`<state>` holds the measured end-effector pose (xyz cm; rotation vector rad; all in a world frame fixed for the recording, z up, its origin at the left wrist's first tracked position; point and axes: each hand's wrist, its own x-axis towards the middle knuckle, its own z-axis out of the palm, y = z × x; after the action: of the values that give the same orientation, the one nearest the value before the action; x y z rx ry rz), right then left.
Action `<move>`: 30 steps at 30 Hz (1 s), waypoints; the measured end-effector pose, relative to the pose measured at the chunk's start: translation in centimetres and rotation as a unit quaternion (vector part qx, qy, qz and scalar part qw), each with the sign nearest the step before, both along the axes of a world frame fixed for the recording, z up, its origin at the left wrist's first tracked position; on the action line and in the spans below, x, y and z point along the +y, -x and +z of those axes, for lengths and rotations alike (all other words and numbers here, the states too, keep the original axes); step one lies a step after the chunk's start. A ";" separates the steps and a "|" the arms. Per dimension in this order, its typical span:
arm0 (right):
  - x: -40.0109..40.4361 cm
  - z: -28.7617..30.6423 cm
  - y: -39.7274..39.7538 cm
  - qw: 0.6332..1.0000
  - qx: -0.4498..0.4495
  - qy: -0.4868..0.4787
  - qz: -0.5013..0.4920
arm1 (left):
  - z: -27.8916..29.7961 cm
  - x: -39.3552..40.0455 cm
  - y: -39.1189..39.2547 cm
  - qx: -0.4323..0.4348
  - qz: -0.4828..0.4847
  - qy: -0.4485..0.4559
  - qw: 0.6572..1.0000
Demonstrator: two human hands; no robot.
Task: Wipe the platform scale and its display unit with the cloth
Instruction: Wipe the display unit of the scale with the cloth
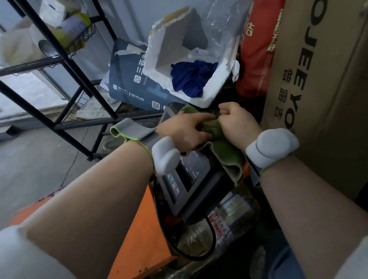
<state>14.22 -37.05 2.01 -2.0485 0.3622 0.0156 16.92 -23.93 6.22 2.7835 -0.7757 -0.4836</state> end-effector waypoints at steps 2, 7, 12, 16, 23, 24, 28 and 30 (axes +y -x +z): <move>-0.1 0.2 0.1 1.000 -0.011 0.009 -0.020 | 0.7 0.7 -0.1 0.064 0.036 0.093 0.993; 0.7 1.5 0.9 0.998 -0.020 -0.008 0.056 | 0.3 2.2 -2.2 0.011 0.213 0.299 0.930; 1.5 1.4 0.8 0.971 0.032 0.158 0.179 | -1.4 1.8 -3.7 -0.033 0.204 0.184 0.961; 1.4 0.6 -0.3 0.969 0.039 0.148 0.195 | -2.3 1.2 -4.8 -0.020 0.200 0.166 0.966; 1.3 -0.8 -2.1 0.979 0.080 0.110 0.154 | -3.2 1.0 -6.1 -0.023 0.234 0.186 0.954; 1.3 -0.9 -2.1 0.979 0.083 0.108 0.151 | -3.4 1.0 -6.2 -0.035 0.218 0.176 0.959; 1.3 -0.7 -2.0 0.979 0.079 0.086 0.168 | -4.0 0.8 -6.4 -0.055 0.198 0.162 0.965; 1.3 -0.7 -2.0 0.978 0.074 0.074 0.179 | -4.3 0.8 -6.5 -0.064 0.186 0.158 0.968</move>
<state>16.23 -35.72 1.26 -2.2433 0.0827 0.3718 23.41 -23.09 1.96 2.5843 -0.3009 -0.1001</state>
